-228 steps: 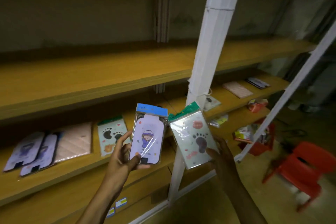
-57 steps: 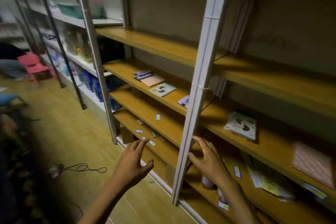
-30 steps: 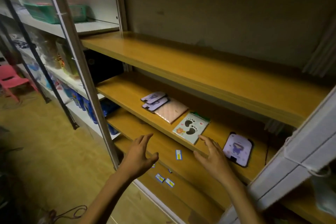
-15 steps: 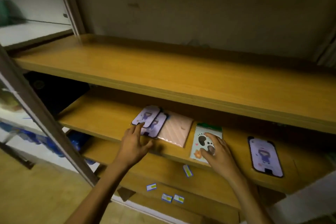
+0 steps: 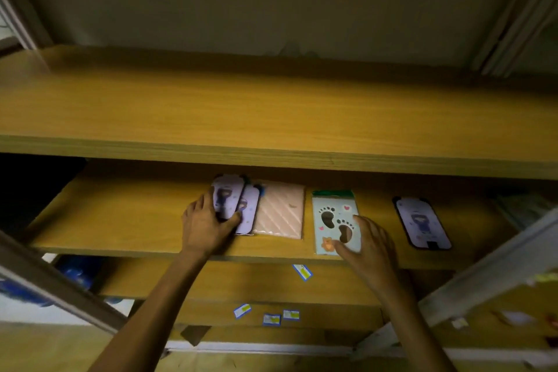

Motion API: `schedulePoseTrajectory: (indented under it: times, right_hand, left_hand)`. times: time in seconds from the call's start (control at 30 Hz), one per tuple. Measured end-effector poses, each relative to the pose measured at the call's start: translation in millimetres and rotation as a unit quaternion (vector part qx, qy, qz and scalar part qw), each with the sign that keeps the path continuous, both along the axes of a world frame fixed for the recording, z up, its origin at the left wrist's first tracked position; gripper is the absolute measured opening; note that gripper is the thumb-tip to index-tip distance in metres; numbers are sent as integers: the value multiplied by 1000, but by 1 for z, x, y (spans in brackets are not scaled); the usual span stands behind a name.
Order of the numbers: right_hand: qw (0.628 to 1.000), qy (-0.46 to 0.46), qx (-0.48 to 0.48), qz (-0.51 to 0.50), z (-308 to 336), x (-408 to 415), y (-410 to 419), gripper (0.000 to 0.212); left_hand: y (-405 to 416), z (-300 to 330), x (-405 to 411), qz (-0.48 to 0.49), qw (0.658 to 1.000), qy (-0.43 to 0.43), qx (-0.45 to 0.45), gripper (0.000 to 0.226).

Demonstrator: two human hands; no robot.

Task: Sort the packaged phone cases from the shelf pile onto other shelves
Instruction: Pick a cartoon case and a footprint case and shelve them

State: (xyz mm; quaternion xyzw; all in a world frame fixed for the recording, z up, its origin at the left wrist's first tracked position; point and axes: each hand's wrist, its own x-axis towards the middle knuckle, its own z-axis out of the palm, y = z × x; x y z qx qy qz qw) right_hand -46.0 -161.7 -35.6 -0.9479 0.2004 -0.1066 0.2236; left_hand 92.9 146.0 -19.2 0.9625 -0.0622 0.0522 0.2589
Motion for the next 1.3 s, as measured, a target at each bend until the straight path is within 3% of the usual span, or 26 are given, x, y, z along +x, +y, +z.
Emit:
schedulePoseTrajectory:
  times: [0.4,0.53,0.67,0.83,0.97,1.1,1.3]
  right_hand:
    - [999,-6,-38,-27,-1,-24,7,82]
    - [996,-12,-61,-64,-1,-30,8,88]
    - [994,-27,-39,-96,-3,-40,12,78]
    - [995,6,-11,-96,2,-37,10,83]
    - [995,20,-40,-85,-3,-38,6,74]
    - [996,-25,30,-83,-5,-46,3,65]
    - [964,-88,239,-79,-4,-47,4,55]
  left_hand:
    - [-14,0,-55,-12,989,-60,-132,99]
    - [-18,-5,-66,-9,990,-60,-128,101]
    - [-25,-4,-69,-2,993,-51,-105,99]
    - [-46,-5,-64,-10,996,-55,-74,99]
    - [-55,-1,-59,-26,993,-88,-68,95]
    - [-53,3,-59,-44,991,-118,-53,94]
    - [-48,9,-61,-52,991,-90,-87,101]
